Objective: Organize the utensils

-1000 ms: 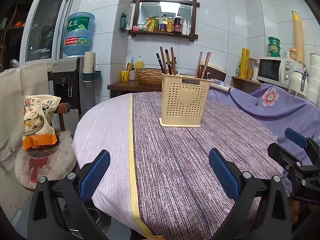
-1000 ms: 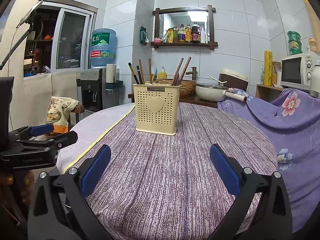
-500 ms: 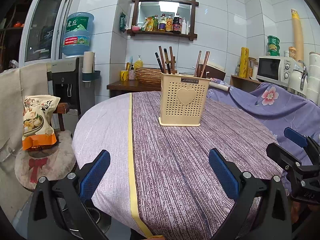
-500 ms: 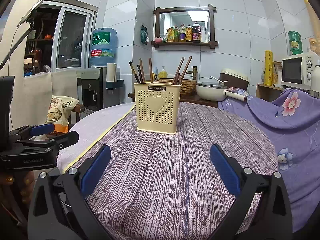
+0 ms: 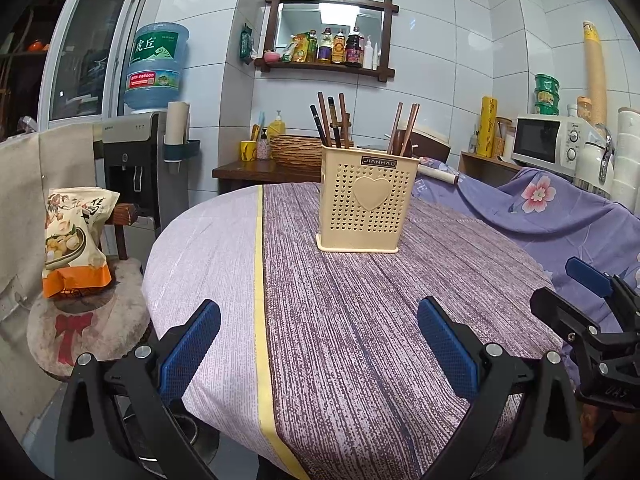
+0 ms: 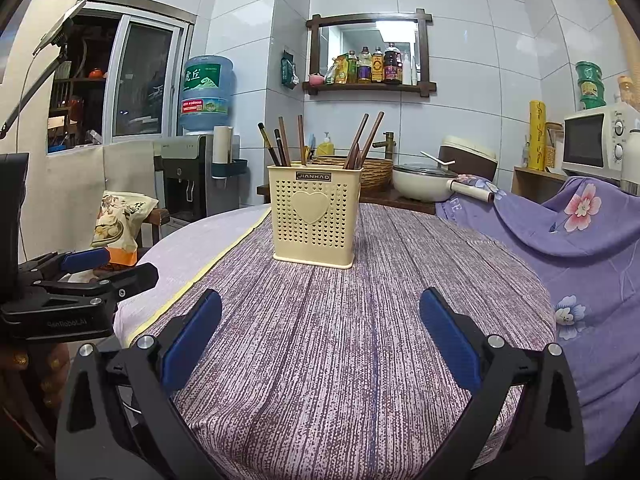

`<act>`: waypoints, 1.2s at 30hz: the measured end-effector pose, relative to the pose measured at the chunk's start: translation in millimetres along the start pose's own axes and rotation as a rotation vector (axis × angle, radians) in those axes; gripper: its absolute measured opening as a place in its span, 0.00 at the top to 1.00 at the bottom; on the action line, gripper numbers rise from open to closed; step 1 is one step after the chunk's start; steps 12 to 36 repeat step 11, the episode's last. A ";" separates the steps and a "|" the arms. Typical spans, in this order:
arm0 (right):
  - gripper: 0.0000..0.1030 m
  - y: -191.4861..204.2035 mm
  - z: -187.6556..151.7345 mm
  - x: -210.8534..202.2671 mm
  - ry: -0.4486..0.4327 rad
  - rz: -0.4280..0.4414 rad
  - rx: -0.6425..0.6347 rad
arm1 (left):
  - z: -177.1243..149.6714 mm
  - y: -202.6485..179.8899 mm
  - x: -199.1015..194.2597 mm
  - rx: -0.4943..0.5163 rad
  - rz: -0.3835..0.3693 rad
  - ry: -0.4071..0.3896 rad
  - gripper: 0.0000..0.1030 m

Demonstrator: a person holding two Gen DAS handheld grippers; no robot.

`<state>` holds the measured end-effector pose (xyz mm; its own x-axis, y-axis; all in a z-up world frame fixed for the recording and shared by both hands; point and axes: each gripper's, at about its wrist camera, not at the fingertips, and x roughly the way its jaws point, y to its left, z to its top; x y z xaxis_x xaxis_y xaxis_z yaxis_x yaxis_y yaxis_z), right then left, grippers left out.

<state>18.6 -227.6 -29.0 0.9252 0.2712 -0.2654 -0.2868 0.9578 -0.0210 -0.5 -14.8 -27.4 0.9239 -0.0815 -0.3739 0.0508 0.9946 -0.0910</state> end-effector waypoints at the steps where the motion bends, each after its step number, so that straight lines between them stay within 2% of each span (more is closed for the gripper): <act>1: 0.05 0.3 -0.3 0.3 0.000 -0.001 0.000 | 0.1 0.1 -0.5 0.000 0.001 -0.001 0.06; 36: 0.05 -0.2 -1.2 1.5 0.001 0.000 -0.001 | 0.8 -0.4 -0.5 0.010 0.004 0.003 0.06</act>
